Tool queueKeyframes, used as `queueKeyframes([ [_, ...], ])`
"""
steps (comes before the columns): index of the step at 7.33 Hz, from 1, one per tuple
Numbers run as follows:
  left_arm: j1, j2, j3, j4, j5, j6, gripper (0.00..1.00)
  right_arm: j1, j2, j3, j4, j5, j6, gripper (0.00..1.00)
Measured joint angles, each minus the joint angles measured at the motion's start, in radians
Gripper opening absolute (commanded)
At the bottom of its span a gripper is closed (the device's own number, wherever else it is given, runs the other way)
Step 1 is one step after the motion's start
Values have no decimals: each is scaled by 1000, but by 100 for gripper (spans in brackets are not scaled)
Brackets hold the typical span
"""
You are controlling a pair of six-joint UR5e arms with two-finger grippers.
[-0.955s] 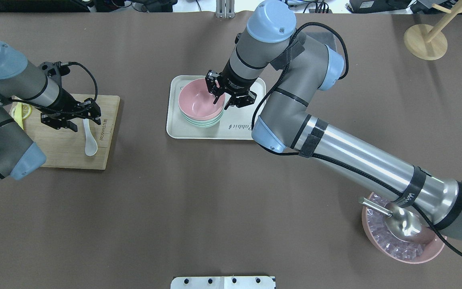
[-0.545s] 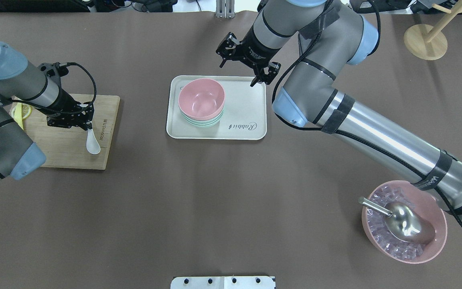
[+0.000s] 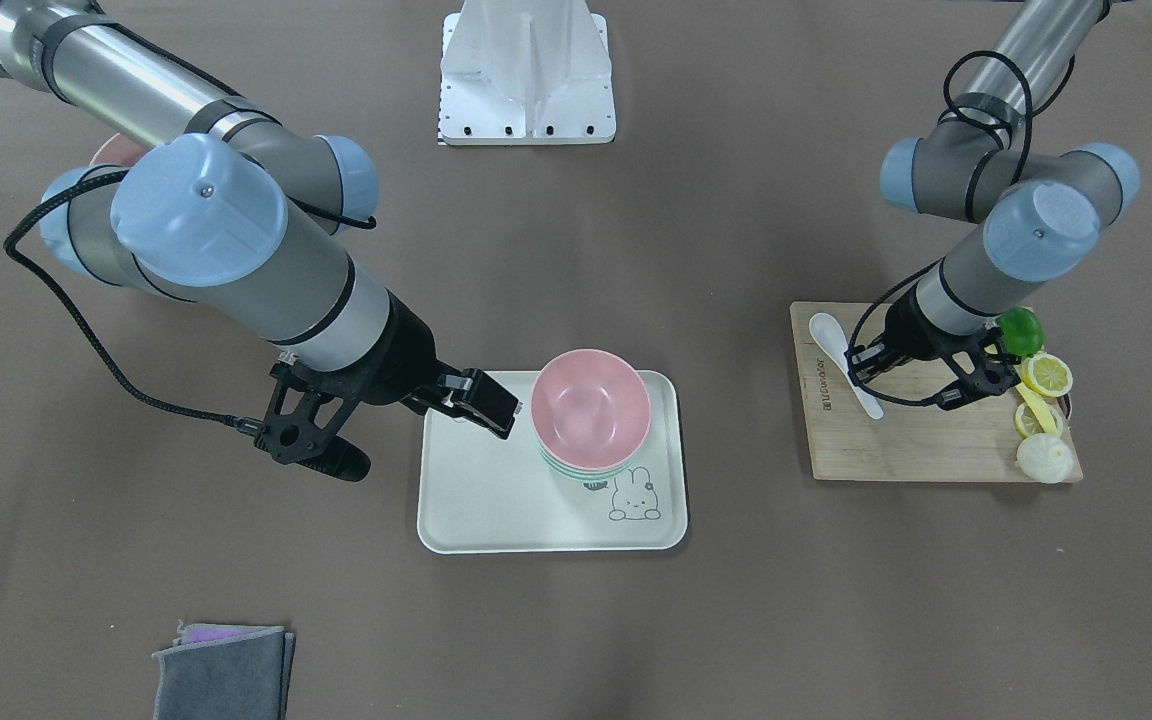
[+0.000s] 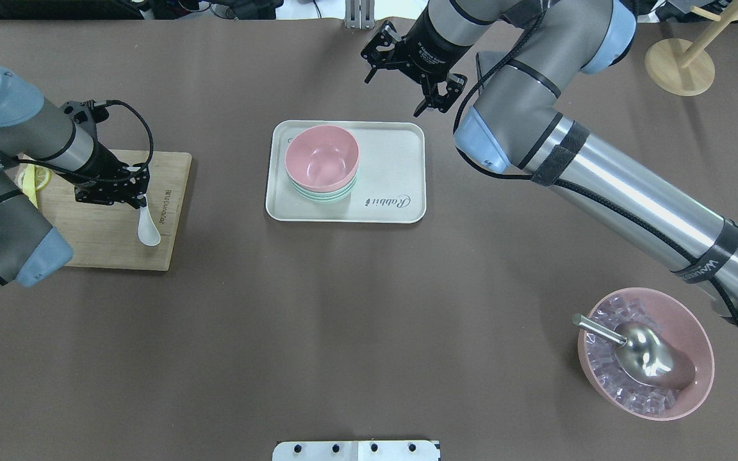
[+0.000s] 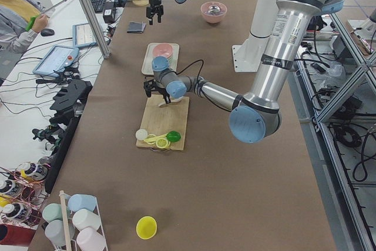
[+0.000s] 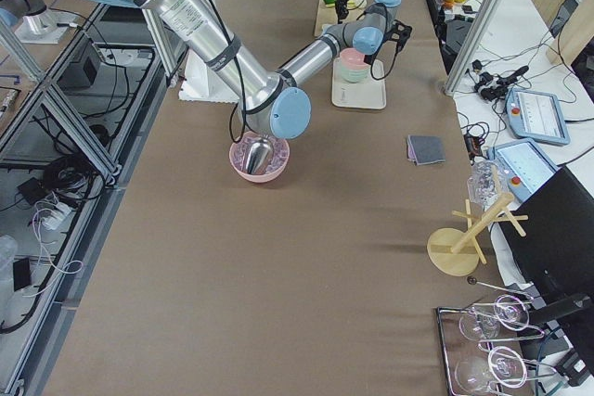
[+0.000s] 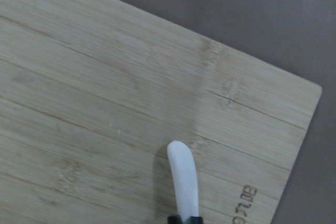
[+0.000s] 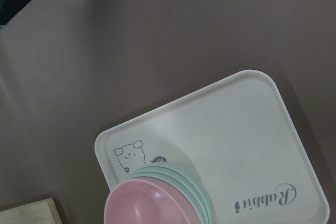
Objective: Stack pink bowl on green and place spoon
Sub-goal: 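Open the right gripper and withdraw it while the left gripper grasps the white spoon, then lift the white spoon with the left gripper toward the tray while the right arm retracts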
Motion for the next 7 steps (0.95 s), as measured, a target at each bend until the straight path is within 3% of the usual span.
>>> queueKeyframes([
  [5, 0, -22, -4, 3, -28, 1, 0, 29, -11, 0, 3, 33, -2, 100],
  [6, 0, -25, -3, 4, -33, 1, 36, 33, -17, 2, 5, 40, -4, 100],
  [7, -1, -25, -3, 7, -35, 1, 54, 38, -24, 3, 6, 44, -6, 100],
])
